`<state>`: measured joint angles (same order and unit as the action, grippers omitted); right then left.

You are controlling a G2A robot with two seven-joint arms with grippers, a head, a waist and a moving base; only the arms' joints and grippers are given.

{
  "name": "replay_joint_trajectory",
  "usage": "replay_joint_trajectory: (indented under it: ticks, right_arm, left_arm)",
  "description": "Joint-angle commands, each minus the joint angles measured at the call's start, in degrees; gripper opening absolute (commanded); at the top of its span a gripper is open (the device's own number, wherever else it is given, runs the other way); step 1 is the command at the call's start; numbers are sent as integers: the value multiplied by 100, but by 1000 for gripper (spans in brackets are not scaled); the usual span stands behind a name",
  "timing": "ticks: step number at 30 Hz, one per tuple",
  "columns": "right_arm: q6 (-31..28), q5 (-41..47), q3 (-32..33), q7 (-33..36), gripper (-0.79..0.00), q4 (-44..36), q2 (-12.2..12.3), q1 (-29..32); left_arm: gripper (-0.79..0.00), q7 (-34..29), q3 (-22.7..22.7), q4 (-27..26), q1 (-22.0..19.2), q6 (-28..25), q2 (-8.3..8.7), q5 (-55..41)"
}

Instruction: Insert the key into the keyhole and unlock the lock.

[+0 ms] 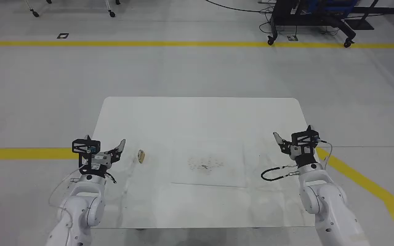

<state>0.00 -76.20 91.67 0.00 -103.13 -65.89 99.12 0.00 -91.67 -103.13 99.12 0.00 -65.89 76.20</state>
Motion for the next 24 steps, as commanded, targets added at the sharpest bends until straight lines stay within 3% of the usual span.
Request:
replay_joint_trajectory:
  ticks: [1, 9, 14, 24]
  right_arm:
    - [0, 0, 0, 0, 0, 0, 0, 0]
    - [-133, 107, -132, 22, 0, -138, -13, -22]
    - [-467, 154, -749, 821, 0, -541, -58, -334]
    - [-467, 154, -749, 821, 0, -541, -58, -334]
  left_arm:
    - [-1, 0, 0, 0, 0, 0, 0, 0]
    - [0, 0, 0, 0, 0, 0, 0, 0]
    - [0, 0, 0, 0, 0, 0, 0, 0]
    - [0, 0, 0, 0, 0, 0, 0, 0]
